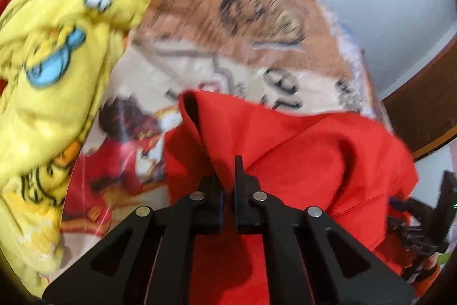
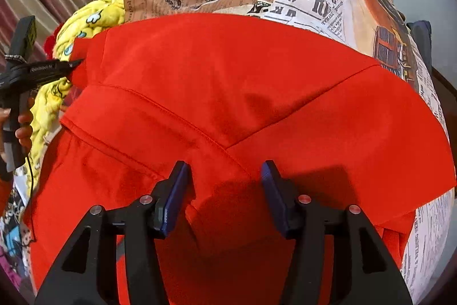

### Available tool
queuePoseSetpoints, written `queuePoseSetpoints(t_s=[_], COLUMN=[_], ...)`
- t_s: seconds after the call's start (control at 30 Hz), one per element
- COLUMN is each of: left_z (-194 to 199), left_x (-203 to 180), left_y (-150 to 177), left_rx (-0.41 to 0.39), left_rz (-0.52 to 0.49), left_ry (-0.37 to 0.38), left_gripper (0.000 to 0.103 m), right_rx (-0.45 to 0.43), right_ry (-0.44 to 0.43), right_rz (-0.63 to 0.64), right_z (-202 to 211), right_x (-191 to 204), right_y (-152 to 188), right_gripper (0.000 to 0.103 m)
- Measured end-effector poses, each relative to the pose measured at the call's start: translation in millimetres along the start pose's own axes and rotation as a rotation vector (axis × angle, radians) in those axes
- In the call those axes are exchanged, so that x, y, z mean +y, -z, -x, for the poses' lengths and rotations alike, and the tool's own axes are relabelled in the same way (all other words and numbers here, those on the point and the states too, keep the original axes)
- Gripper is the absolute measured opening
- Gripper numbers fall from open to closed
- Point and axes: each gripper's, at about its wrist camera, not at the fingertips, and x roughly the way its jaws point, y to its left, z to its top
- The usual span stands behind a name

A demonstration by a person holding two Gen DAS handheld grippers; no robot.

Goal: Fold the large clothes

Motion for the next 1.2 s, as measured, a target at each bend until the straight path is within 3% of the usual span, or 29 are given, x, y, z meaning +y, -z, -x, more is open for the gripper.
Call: queuePoseSetpoints(t_s=[0.1,0.13,0.2,0.23,0.37,0.53,0.8,0.97,1.1,1.2], left_z=[-22,-29,-36,-34,-22,-9,30,65,96,111], left_x=[15,20,27,31,35,42,34,17,8,8], left_y=[9,12,16,18,23,33,59,72,83,93], left_rx=[0.042,0.051,0.054,0.044,0.047,0.068,0.084,0.067,0.034,0.038], left_rz=[-0.012,-0.025,-0.019,-0.005,-0.009,-0.082,-0.162,-0.208,-0.219,-0.224], left_ry=[-0.1,-0.138,-0.166,-0.162,-0.149,-0.268,-0.237,-0.207,-0.178,-0.157], left_gripper=[0.012,0.028,0.047,0.05,0.051,0.051,0.051,0.062,0.076,0.078], right_rx=[-0.002,-0.002,0.002,0.004,0.014,0.023,0.044,0.0,-0.056,-0.082], right_ry=[0.012,0.012,0.012,0.012,0.032,0.023,0.084,0.091,0.082,0.082], right_rz=[0.019,0.021,0.024,0.024,-0.001,-0.086,-0.175,-0.236,-0.268,-0.289], right_z=[2,3,4,5,11,25,54,86,115,132], right_x=[1,0,-1,-3,-10,-26,-44,-45,-43,-41], right_y=[4,5,4,5,14,32,69,84,100,116], right_gripper=[0.05,0.051,0.051,0.052,0.062,0.066,0.066,0.066,0.067,0.067])
